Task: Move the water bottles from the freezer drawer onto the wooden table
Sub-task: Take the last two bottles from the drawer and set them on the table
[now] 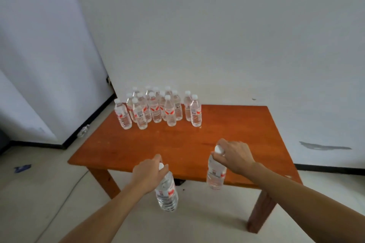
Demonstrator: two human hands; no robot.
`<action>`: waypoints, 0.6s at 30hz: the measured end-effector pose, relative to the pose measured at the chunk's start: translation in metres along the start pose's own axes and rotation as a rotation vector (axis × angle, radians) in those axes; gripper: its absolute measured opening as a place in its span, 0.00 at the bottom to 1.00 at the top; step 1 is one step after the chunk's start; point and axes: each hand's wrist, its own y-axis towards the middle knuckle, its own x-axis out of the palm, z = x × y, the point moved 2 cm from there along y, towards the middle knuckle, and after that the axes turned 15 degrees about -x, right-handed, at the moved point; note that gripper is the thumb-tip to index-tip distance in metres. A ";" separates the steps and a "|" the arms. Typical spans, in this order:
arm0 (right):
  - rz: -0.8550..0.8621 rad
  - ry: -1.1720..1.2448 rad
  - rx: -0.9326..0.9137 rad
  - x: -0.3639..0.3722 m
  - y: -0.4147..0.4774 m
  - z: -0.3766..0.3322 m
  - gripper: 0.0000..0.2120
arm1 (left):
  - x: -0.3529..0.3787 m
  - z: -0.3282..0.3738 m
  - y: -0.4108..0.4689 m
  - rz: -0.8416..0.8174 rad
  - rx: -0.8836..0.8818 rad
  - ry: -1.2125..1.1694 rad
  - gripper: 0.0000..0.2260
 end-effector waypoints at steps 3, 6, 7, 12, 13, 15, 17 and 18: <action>0.016 0.038 -0.055 0.011 0.073 0.010 0.21 | -0.007 -0.009 0.055 0.018 -0.048 -0.003 0.11; 0.032 0.048 -0.085 0.019 0.136 0.018 0.22 | -0.017 -0.020 0.104 0.044 -0.083 -0.018 0.10; 0.033 0.050 -0.093 0.023 0.154 0.019 0.22 | -0.019 -0.025 0.119 0.051 -0.089 -0.018 0.10; 0.031 0.039 -0.097 0.044 0.237 0.030 0.21 | -0.022 -0.045 0.209 0.088 -0.092 -0.033 0.14; 0.022 0.039 -0.087 0.051 0.252 0.033 0.21 | -0.020 -0.048 0.229 0.085 -0.080 -0.027 0.15; 0.010 0.037 -0.062 0.067 0.282 0.039 0.22 | -0.013 -0.054 0.269 0.073 -0.035 -0.020 0.16; 0.009 0.056 -0.029 0.082 0.310 0.044 0.21 | -0.007 -0.059 0.309 0.049 0.005 -0.048 0.15; 0.003 0.061 -0.010 0.089 0.324 0.047 0.21 | -0.004 -0.062 0.328 0.031 0.024 -0.052 0.14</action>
